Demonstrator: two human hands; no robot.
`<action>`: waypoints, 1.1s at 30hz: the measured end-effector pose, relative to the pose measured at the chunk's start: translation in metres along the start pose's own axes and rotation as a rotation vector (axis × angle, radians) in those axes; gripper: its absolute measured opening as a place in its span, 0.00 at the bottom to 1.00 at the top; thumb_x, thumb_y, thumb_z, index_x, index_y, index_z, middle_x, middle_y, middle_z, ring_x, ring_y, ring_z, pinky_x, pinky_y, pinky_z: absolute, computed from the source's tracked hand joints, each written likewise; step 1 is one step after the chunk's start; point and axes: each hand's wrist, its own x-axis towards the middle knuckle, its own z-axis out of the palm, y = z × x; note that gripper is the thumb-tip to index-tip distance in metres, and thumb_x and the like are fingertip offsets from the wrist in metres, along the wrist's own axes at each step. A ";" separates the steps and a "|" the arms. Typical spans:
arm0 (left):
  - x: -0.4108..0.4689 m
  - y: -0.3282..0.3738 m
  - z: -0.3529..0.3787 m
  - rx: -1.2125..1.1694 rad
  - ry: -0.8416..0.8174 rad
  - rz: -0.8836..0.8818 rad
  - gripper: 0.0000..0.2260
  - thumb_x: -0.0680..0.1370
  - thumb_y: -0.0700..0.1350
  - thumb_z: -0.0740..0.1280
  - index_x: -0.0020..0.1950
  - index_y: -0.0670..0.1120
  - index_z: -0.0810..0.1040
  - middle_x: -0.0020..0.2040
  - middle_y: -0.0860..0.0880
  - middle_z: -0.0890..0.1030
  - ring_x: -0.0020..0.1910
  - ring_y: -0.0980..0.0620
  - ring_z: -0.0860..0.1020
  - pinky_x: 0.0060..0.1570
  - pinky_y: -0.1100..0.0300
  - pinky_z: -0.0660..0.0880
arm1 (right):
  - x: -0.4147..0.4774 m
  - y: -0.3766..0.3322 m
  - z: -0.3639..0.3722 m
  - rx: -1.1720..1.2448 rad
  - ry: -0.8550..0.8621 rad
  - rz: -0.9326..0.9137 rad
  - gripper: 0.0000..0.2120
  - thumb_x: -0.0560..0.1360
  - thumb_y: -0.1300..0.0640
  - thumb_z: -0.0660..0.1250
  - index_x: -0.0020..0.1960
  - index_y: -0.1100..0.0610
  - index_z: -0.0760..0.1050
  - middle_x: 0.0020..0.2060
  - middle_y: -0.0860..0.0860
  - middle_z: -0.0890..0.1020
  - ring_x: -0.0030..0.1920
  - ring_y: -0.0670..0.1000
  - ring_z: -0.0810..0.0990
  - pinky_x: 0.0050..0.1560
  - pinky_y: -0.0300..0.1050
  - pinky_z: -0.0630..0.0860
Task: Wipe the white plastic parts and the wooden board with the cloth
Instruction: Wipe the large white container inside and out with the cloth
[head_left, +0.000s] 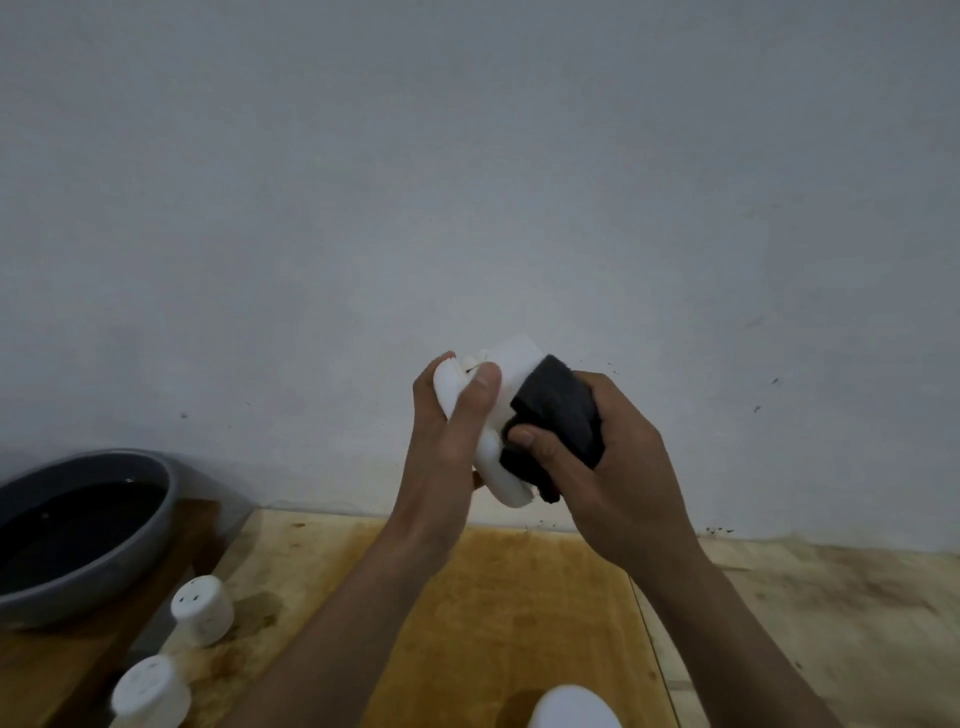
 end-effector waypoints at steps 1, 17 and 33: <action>0.003 0.004 -0.004 -0.093 -0.020 -0.109 0.41 0.64 0.73 0.70 0.73 0.57 0.71 0.64 0.46 0.82 0.59 0.46 0.84 0.52 0.43 0.83 | -0.002 0.002 0.001 -0.048 -0.006 -0.036 0.15 0.72 0.40 0.70 0.56 0.35 0.68 0.47 0.33 0.79 0.43 0.42 0.81 0.37 0.34 0.78; 0.009 -0.009 -0.010 -0.184 0.007 -0.184 0.37 0.72 0.74 0.61 0.69 0.49 0.76 0.62 0.39 0.83 0.60 0.37 0.82 0.55 0.37 0.81 | -0.004 0.017 0.021 0.010 0.051 0.036 0.14 0.73 0.41 0.70 0.54 0.43 0.70 0.42 0.37 0.79 0.41 0.44 0.81 0.37 0.40 0.80; -0.003 -0.007 -0.015 -0.115 -0.025 -0.209 0.37 0.67 0.70 0.71 0.72 0.53 0.74 0.64 0.45 0.82 0.58 0.45 0.84 0.55 0.44 0.82 | -0.025 0.022 0.025 -0.036 0.109 -0.010 0.16 0.75 0.46 0.72 0.57 0.47 0.70 0.42 0.37 0.78 0.42 0.40 0.80 0.37 0.32 0.75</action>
